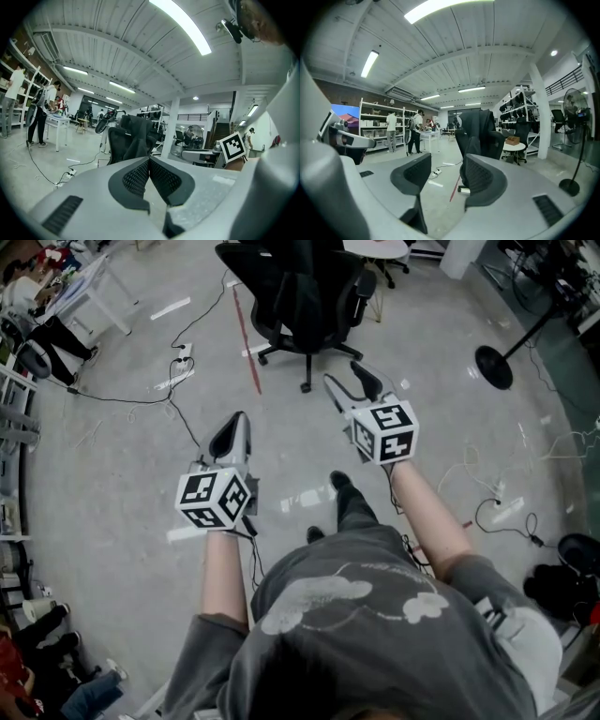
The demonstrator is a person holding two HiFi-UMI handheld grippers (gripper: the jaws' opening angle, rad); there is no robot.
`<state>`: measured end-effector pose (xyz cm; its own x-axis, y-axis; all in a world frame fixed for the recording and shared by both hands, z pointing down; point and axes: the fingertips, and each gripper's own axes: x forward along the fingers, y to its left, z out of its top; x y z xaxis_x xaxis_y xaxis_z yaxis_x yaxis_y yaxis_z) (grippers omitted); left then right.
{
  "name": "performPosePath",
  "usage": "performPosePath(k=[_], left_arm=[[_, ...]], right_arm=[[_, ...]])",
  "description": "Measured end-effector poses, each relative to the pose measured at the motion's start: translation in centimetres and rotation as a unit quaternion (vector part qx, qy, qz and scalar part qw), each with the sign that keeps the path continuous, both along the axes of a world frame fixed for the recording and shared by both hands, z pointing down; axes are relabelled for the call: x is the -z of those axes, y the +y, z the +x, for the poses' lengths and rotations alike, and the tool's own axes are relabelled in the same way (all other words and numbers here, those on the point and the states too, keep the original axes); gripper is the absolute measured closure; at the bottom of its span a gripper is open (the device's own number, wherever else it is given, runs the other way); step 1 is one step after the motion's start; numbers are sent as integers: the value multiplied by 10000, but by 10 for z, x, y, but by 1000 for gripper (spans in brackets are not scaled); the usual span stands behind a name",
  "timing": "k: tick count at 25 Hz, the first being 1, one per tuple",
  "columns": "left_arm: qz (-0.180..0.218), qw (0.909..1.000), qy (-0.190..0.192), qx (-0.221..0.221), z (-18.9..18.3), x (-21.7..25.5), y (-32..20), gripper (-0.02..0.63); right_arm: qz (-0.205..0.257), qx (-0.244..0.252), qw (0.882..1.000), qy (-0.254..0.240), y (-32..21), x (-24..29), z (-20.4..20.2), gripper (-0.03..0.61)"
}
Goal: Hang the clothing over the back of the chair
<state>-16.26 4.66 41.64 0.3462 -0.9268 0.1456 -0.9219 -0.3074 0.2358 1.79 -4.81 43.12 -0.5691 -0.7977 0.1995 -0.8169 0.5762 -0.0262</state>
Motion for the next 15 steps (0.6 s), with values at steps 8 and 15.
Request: performPosePath(k=[8,15], left_arm=[[-42,9998,91,-196,9,-7,18,611],[-129,9990,181,-396,22,-16,23,611]], right_arm=[[93,-403,9991,27,31,3,23,556],[-7,-572,9984,20,49,0,41,588]])
